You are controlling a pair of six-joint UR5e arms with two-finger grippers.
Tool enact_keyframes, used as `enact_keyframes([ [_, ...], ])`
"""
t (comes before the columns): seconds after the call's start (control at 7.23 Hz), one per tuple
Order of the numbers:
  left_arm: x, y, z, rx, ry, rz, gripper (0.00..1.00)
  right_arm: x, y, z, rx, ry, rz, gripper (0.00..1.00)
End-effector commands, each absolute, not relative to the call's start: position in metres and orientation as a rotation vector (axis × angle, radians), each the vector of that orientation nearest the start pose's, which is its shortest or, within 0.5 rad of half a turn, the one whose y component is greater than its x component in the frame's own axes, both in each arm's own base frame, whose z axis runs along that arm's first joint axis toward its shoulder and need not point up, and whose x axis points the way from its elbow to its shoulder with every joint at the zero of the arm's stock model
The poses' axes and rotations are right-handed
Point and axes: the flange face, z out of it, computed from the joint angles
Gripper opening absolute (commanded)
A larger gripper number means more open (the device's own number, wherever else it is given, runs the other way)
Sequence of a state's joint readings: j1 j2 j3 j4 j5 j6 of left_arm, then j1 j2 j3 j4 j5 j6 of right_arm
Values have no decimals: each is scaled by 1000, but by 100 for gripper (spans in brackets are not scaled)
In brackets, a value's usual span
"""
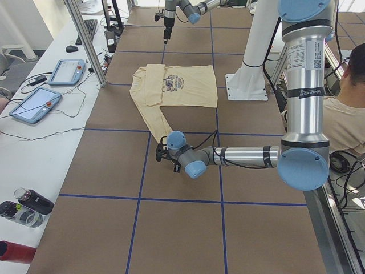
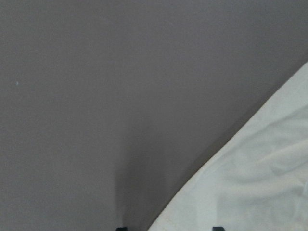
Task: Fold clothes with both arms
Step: 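Move the left gripper to the other sleeve cuff and grasp it, then carry the sleeve across the shirt toward the collar with the left gripper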
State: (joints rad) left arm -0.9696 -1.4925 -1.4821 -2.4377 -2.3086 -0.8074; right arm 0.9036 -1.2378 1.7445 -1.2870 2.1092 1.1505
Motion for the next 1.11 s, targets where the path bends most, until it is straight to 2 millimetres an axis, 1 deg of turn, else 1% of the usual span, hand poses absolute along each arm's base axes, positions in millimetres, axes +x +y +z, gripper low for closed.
enact_keyframes([
  [0.0, 216, -431, 640, 55, 973, 68, 0, -315, -532, 363, 71, -922, 236, 94],
  [0.14, 216, -433, 611, 82, 1010, 84, 0, -314, -532, 364, 70, -920, 236, 93],
  [0.28, 218, -432, 555, 103, 1059, 113, 0, -312, -532, 369, 67, -915, 240, 93],
  [0.42, 227, -450, 491, 122, 1083, 119, 0, -307, -533, 374, 74, -909, 229, 93],
  [0.55, 243, -474, 427, 125, 1106, 89, 0, -295, -532, 390, 83, -888, 204, 93],
  [0.69, 271, -509, 348, 105, 1135, 13, 0, -284, -532, 404, 97, -870, 177, 93],
  [0.83, 301, -533, 268, 80, 1141, -92, 0, -277, -532, 414, 97, -855, 179, 93],
  [0.97, 339, -533, 221, 28, 1160, -132, 0, -267, -538, 425, 99, -840, 178, 93],
])
